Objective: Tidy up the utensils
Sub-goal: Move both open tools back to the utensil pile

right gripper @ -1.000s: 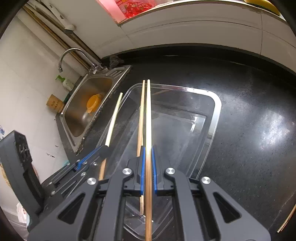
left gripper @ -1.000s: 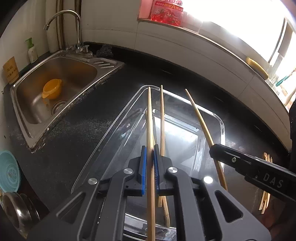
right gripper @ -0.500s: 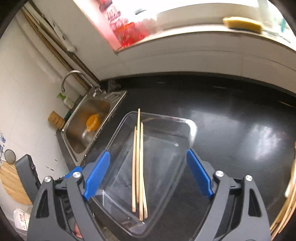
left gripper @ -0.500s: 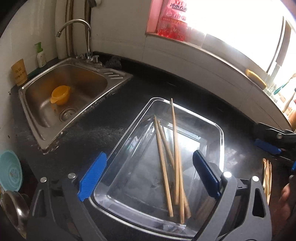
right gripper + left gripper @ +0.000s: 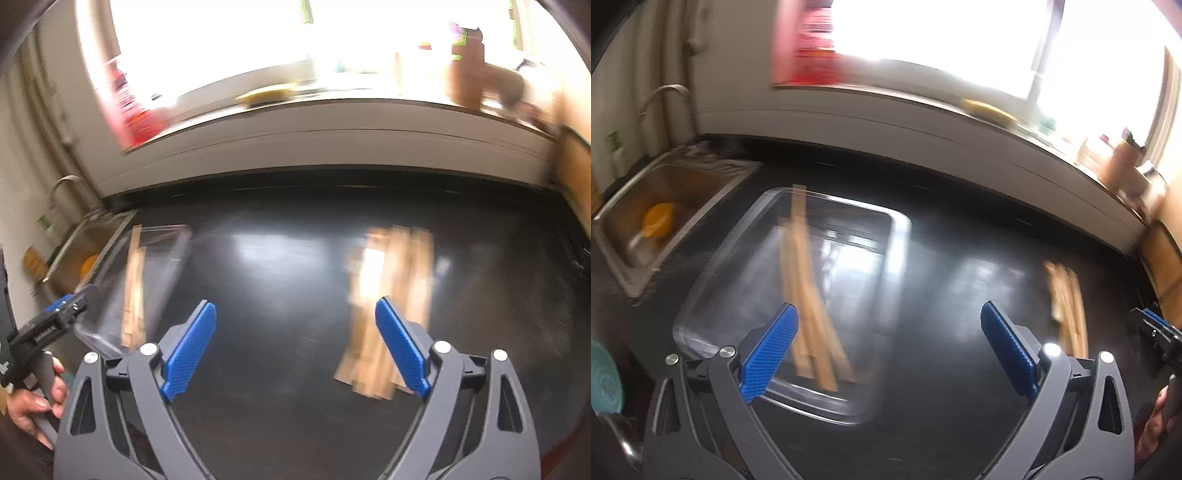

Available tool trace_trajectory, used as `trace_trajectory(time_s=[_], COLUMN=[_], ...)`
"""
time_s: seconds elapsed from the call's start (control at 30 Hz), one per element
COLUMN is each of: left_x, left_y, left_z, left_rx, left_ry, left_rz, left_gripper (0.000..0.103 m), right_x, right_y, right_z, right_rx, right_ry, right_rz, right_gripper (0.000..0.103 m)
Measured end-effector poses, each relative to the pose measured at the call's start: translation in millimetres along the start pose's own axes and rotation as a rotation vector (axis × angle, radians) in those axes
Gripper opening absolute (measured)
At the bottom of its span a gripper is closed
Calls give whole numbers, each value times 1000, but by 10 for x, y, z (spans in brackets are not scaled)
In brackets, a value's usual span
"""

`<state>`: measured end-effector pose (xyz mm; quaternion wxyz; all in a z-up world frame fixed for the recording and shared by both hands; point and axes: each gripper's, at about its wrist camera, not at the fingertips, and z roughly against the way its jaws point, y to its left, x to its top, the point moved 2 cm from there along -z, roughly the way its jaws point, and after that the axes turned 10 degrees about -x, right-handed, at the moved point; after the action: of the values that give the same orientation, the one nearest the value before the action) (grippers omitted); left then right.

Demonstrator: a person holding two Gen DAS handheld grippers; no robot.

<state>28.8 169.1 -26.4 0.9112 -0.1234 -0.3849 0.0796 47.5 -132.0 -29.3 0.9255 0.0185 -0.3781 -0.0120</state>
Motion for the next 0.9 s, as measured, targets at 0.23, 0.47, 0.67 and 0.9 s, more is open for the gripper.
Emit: trace_trajectory(time_s=[0.23,0.47,0.67,0.9], left_x=[-253,-355,-310,-253], left_y=[-976,-1479,-1631,-1768], left_z=[-317,-478,-724,-1424], left_rx=[-99,-116,-108,-62], left_ry=[65,95,122,175], left_rz=[-132,-220,-239,-334], left_gripper=[96,96,96,96], right_x=[-303,-373,-328,-188], right_y=[-835,-1180,-1249,-1306], right_z=[199,227,103,-351], right_rx=[-124,-138,-134,-143], right_ry=[-14,-15,2,66], right_rz=[-110,-148,-146,-132], right_gripper=[86,86,86,86])
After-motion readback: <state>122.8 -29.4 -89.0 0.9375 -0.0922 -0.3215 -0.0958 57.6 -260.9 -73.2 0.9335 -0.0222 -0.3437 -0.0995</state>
